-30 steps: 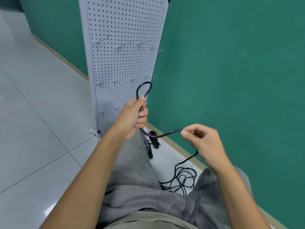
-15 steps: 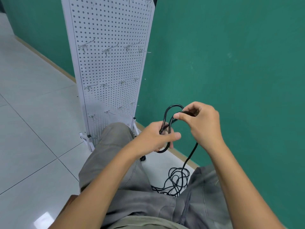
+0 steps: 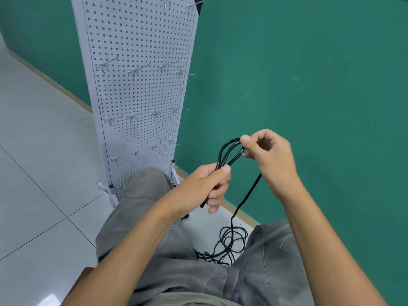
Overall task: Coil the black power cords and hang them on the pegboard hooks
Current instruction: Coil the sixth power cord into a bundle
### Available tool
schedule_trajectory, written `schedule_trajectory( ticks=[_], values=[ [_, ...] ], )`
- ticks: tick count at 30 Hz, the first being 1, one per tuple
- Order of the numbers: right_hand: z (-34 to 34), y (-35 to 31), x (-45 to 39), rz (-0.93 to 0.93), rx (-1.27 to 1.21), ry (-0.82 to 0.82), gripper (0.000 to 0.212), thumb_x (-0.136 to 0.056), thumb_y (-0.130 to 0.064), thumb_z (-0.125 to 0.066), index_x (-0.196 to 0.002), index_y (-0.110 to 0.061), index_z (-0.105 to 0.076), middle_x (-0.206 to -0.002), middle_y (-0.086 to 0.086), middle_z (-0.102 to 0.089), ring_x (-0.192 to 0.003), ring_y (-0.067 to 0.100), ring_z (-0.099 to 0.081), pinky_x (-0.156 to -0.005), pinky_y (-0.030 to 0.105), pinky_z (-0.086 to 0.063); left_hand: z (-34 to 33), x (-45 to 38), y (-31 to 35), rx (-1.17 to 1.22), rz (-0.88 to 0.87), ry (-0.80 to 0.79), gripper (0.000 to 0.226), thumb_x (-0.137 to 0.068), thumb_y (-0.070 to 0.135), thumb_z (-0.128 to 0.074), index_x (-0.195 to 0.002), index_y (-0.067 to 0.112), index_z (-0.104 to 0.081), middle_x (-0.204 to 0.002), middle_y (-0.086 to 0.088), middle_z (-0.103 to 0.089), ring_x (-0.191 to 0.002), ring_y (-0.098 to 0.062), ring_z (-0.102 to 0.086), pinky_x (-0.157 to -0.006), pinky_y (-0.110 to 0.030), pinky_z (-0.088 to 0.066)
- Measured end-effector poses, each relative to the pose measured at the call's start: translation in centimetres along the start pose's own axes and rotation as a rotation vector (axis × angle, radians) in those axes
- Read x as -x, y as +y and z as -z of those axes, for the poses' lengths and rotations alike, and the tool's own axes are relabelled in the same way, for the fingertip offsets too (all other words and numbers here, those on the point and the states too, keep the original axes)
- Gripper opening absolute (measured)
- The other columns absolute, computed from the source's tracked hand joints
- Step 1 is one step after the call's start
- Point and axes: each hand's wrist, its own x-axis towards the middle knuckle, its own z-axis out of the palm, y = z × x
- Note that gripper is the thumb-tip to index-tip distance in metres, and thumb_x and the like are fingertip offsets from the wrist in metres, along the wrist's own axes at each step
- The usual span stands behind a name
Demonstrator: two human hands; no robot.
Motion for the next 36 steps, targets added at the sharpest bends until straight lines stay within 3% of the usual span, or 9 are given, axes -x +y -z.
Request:
schedule_trajectory(
  ticks=[4, 10, 14, 19, 22, 24, 30, 33, 36],
  values=[
    [-1.3, -0.3, 1.0, -0.153, -0.545, -0.172, 0.029, -0.098, -0.037, -0.051, -0.098, -0.008, -0.049, -0.125, 0.016, -0.069, -0.116, 0.033, -0.068, -0.096, 0.048, -0.057, -0.9, -0.2, -0.2, -0.029, -0.039, -0.011, 0.034, -0.113, 0.025, -0.037, -0.080, 0.015, -0.035, -0.055, 0.002, -0.035, -0.051, -0.018, -0.035, -0.057, -0.029, -0.045],
    [-2.5, -1.2, 1.2, -0.245, -0.646, -0.010, 0.031, -0.110, -0.036, -0.037, -0.094, -0.011, -0.045, -0.085, 0.009, -0.058, -0.077, 0.026, -0.067, -0.083, 0.042, -0.060, -1.0, -0.6, -1.1, -0.408, -0.055, 0.077, 0.034, -0.112, 0.028, -0.040, -0.085, 0.010, -0.052, -0.069, 0.015, -0.053, -0.064, -0.005, -0.046, -0.067, -0.018, -0.038],
    [-2.8, -1.7, 1.0, -0.326, -0.695, 0.035, 0.031, -0.109, -0.040, -0.038, -0.096, -0.013, -0.043, -0.080, 0.007, -0.053, -0.072, 0.023, -0.058, -0.071, 0.036, -0.059, -1.3, -0.6, -1.3, -0.398, -0.123, 0.098, 0.039, -0.110, 0.033, -0.038, -0.122, 0.006, -0.064, -0.117, 0.000, -0.066, -0.115, -0.006, -0.057, -0.103, -0.018, -0.040],
    [-2.7, -2.1, 0.1, -0.393, -0.756, 0.017, 0.032, -0.108, -0.043, -0.040, -0.102, -0.012, -0.044, -0.075, 0.006, -0.050, -0.066, 0.023, -0.056, -0.066, 0.034, -0.057, -1.8, -0.2, -0.6, -0.154, -0.088, 0.041, 0.024, -0.113, 0.021, -0.034, -0.118, 0.007, -0.054, -0.078, -0.017, -0.071, -0.072, -0.034, -0.071, -0.080, -0.042, -0.059],
    [-2.8, -2.0, -0.6, -0.433, -0.802, -0.019, 0.032, -0.107, -0.044, -0.042, -0.101, -0.013, -0.043, -0.070, 0.005, -0.048, -0.060, 0.021, -0.053, -0.060, 0.033, -0.054, -1.8, -0.3, -0.6, -0.119, -0.028, -0.010, 0.025, -0.113, 0.024, -0.035, -0.135, 0.013, -0.042, -0.063, -0.007, -0.054, -0.054, -0.026, -0.054, -0.067, -0.041, -0.057],
    [-3.1, -1.9, -0.8, -0.457, -0.830, -0.045, 0.032, -0.107, -0.044, -0.042, -0.100, -0.013, -0.042, -0.067, 0.004, -0.046, -0.057, 0.019, -0.051, -0.058, 0.030, -0.052, -1.4, -0.2, -0.4, -0.027, 0.017, -0.044, 0.029, -0.113, 0.026, -0.036, -0.112, 0.003, -0.053, -0.059, -0.004, -0.046, -0.049, -0.021, -0.045, -0.058, -0.035, -0.050],
    [-3.9, -2.4, -1.5, -0.419, -0.858, -0.149, 0.032, -0.108, -0.044, -0.038, -0.100, -0.014, -0.042, -0.064, 0.000, -0.041, -0.053, 0.015, -0.045, -0.052, 0.026, -0.049, -1.2, -0.3, -1.1, 0.164, -0.033, -0.021, 0.038, -0.104, 0.033, -0.047, -0.091, -0.001, -0.055, -0.085, -0.007, -0.068, -0.089, -0.023, -0.071, -0.091, -0.046, -0.060],
    [-4.0, -2.3, -1.6, -0.395, -0.790, -0.159, 0.033, -0.108, -0.044, -0.037, -0.100, -0.013, -0.043, -0.064, -0.001, -0.042, -0.054, 0.015, -0.048, -0.055, 0.028, -0.052, -1.4, 0.0, -1.1, 0.348, 0.017, -0.100, 0.035, -0.104, 0.038, -0.045, -0.086, 0.008, -0.046, -0.068, -0.002, -0.059, -0.058, -0.019, -0.065, -0.061, -0.035, -0.060],
    [-3.8, -1.6, -1.5, -0.391, -0.785, -0.158, 0.034, -0.107, -0.044, -0.039, -0.102, -0.012, -0.048, -0.067, 0.001, -0.052, -0.062, 0.020, -0.060, -0.064, 0.032, -0.059, -1.3, 0.1, -0.6, 0.395, 0.065, -0.096, 0.035, -0.104, 0.044, -0.043, -0.082, 0.018, -0.039, -0.057, 0.006, -0.030, -0.040, -0.007, -0.030, -0.039, -0.016, -0.028]
  ],
)
